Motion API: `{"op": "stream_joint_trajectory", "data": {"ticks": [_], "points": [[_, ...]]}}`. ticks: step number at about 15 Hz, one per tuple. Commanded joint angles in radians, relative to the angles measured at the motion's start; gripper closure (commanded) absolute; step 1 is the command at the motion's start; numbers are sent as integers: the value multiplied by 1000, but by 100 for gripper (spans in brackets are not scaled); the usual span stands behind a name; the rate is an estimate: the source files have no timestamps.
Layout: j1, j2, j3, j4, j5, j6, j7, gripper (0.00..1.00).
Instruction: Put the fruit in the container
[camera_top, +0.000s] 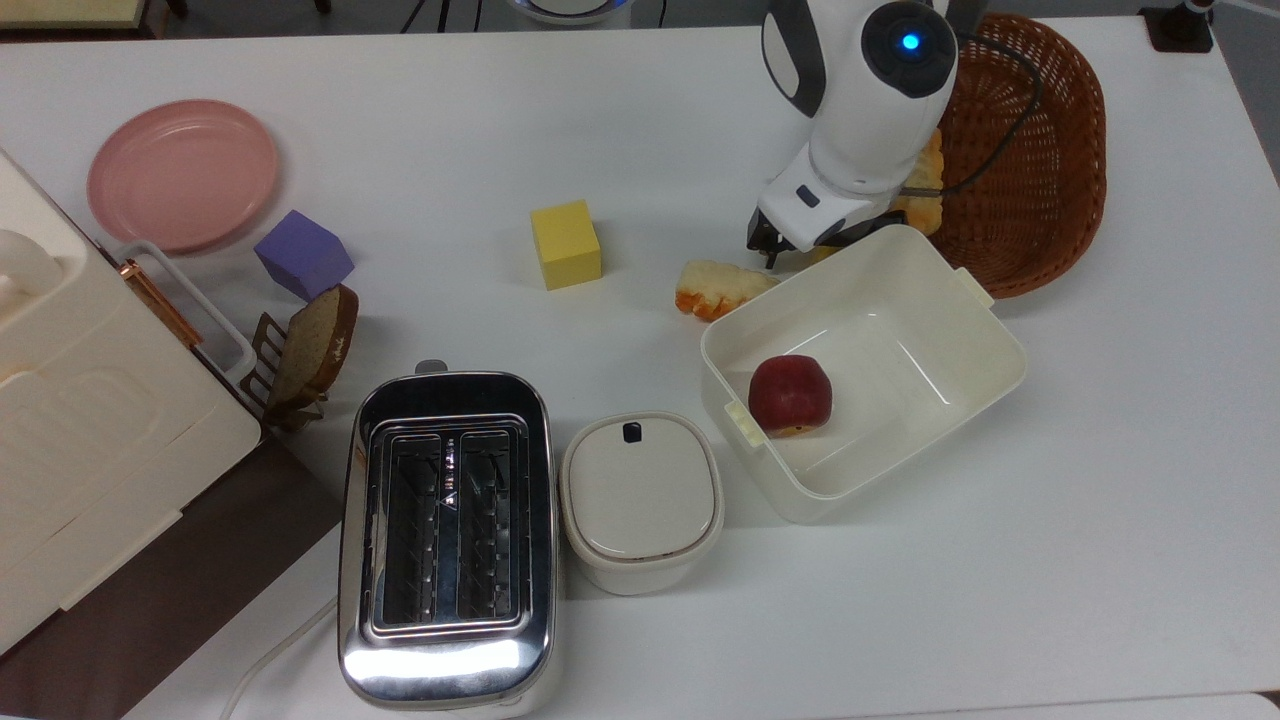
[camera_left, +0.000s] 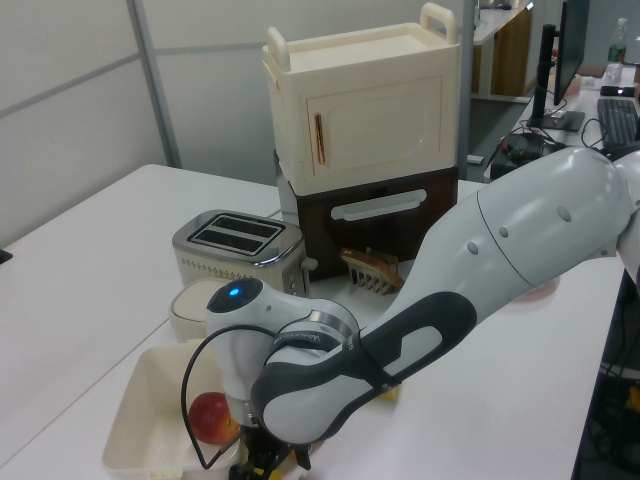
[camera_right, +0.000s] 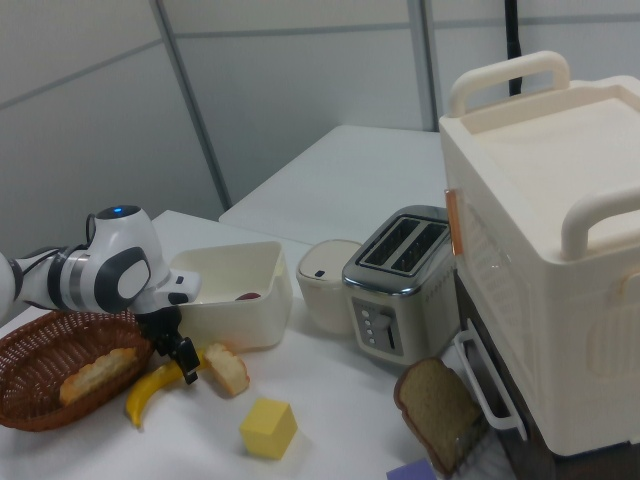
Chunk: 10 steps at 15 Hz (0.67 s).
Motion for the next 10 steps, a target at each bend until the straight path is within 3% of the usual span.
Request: {"op": "stream_joint_trajectory", "data": {"ticks": [1,7,10], "points": [[-4,-17,-1,2,17,6,15,0],[1,-68,2,16,64,-63,8,0],[-42,-94,26,13,77,-106,1,0]]}}
